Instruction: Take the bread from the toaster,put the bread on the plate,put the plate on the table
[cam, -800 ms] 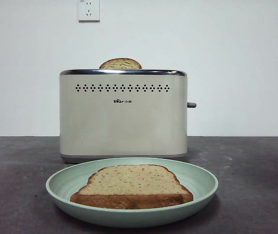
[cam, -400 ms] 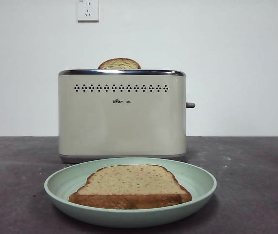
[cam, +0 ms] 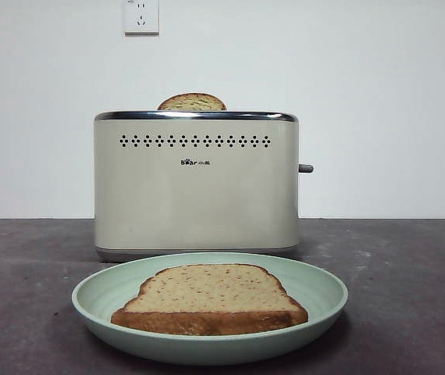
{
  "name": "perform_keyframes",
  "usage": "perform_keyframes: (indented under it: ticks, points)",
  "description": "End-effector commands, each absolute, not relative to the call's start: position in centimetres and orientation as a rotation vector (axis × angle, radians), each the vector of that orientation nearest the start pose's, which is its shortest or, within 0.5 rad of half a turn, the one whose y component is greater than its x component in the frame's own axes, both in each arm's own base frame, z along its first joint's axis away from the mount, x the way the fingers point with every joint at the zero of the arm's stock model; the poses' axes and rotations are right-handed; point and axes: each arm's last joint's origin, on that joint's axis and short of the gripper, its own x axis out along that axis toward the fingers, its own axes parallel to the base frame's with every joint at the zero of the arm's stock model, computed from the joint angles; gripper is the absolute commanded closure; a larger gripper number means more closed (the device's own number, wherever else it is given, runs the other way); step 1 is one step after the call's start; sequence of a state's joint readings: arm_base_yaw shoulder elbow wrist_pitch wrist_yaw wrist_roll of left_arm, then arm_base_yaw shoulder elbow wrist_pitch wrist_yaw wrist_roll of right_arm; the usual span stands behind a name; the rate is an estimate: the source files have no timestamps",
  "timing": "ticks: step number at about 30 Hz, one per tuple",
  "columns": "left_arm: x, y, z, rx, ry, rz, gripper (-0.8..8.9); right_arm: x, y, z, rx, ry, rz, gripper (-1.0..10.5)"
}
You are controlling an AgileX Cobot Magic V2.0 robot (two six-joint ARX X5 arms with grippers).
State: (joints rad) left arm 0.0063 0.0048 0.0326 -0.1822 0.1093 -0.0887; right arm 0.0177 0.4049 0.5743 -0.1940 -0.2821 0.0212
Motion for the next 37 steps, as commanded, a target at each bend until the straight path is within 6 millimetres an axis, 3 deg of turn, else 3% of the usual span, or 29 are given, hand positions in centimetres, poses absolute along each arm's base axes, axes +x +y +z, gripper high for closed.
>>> perform_keyframes:
  ticks: [1,8,15,23,31,37]
  points:
    - [9.5,-0.2,15.0,-0.101,0.197,-0.094,8.06,10.2,0.7,28.3,0.006,-0.009,0.255,9.4]
    - [9.5,-0.2,15.0,-0.101,0.197,-0.094,8.06,9.3,0.4,22.8,0.008,-0.092,0.163,9.4]
    - [9.5,-0.2,15.0,-0.101,0.197,-0.094,8.06,9.4,0.3,19.2,0.02,-0.067,0.158,9.4]
    - [9.5,-0.2,15.0,-0.101,0.197,-0.094,8.06,9.7,0.3,16.5,0.053,0.019,0.156,9.4]
    - [9.5,-0.2,15.0,-0.101,0.197,-0.094,8.06,9.6,0.3,15.1,0.067,0.165,0.153,9.4]
    - [9.5,-0.2,15.0,-0.101,0.197,-0.094,8.06,9.6,0.3,15.2,0.066,0.154,0.155,9.4]
